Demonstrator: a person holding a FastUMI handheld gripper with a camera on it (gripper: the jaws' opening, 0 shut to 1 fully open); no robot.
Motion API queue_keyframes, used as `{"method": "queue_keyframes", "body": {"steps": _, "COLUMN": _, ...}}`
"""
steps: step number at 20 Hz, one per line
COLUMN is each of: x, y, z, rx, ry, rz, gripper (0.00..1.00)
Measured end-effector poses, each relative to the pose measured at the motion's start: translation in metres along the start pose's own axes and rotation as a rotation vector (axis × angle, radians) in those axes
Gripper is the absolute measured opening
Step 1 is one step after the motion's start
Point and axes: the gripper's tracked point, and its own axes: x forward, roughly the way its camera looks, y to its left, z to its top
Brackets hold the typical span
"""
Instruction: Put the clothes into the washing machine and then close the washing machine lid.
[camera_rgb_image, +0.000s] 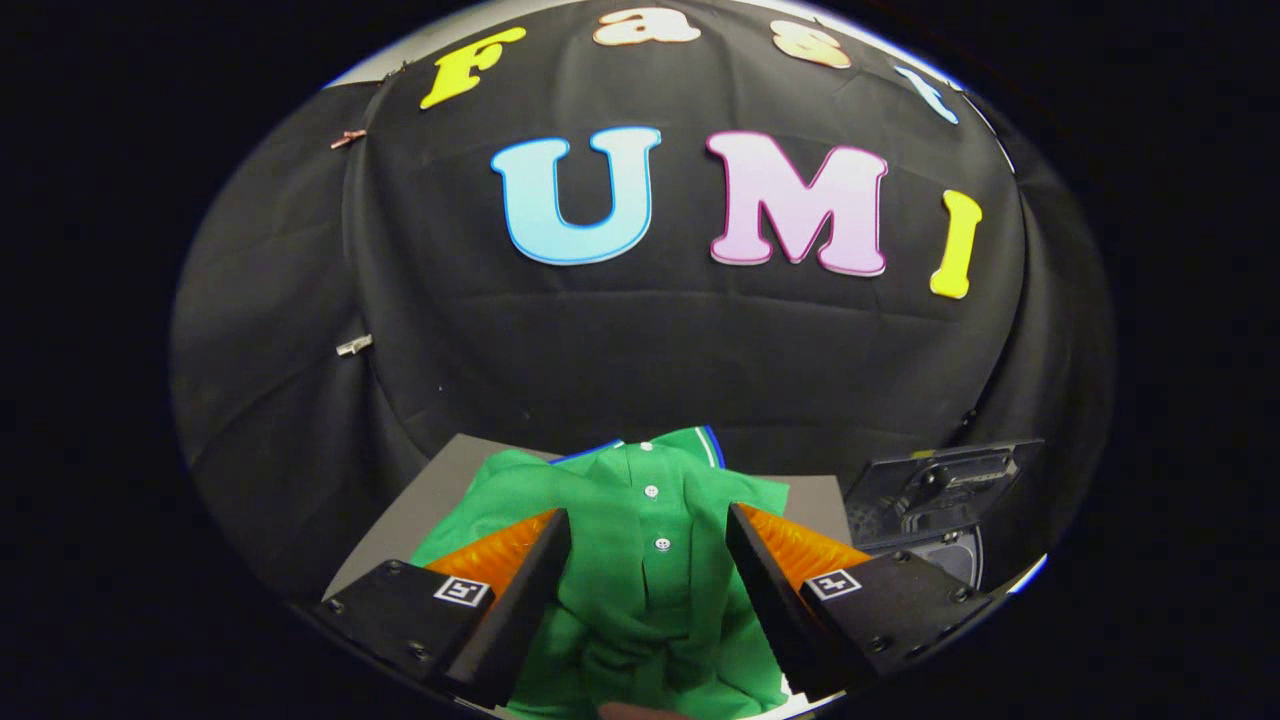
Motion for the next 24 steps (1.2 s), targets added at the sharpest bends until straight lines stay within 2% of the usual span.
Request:
{"method": "queue_keyframes", "body": {"steps": 2, "x": 0.015, "y": -0.009, "z": -0.037, "rx": 0.026, "ry": 0.134, "rz": -0.032, "gripper": 0.98}}
{"method": "queue_keyframes", "body": {"steps": 3, "x": 0.011, "y": -0.009, "z": -0.041, "rx": 0.041, "ry": 0.152, "rz": -0.022, "gripper": 0.98}}
{"method": "queue_keyframes", "body": {"steps": 4, "x": 0.031, "y": -0.011, "z": -0.036, "rx": 0.038, "ry": 0.129, "rz": -0.021, "gripper": 0.96}}
{"method": "queue_keyframes", "body": {"steps": 5, "x": 0.019, "y": -0.011, "z": -0.045, "rx": 0.014, "ry": 0.156, "rz": -0.013, "gripper": 0.94}}
{"method": "queue_keyframes", "body": {"steps": 8, "x": 0.017, "y": -0.003, "z": -0.043, "rx": 0.024, "ry": 0.152, "rz": 0.031, "gripper": 0.62}}
{"method": "queue_keyframes", "body": {"steps": 11, "x": 0.019, "y": -0.004, "z": -0.042, "rx": 0.038, "ry": 0.161, "rz": 0.039, "gripper": 0.29}}
{"method": "queue_keyframes", "body": {"steps": 17, "x": 0.007, "y": 0.0, "z": -0.026, "rx": -0.069, "ry": 0.105, "rz": 0.048, "gripper": 0.28}}
{"method": "queue_keyframes", "body": {"steps": 18, "x": 0.011, "y": -0.01, "z": -0.023, "rx": -0.104, "ry": 0.105, "rz": 0.005, "gripper": 0.28}}
{"method": "queue_keyframes", "body": {"steps": 19, "x": 0.0, "y": -0.012, "z": -0.024, "rx": -0.105, "ry": 0.101, "rz": -0.002, "gripper": 0.05}}
{"method": "queue_keyframes", "body": {"steps": 24, "x": -0.017, "y": -0.01, "z": -0.01, "rx": -0.017, "ry": 0.089, "rz": 0.059, "gripper": 0.05}}
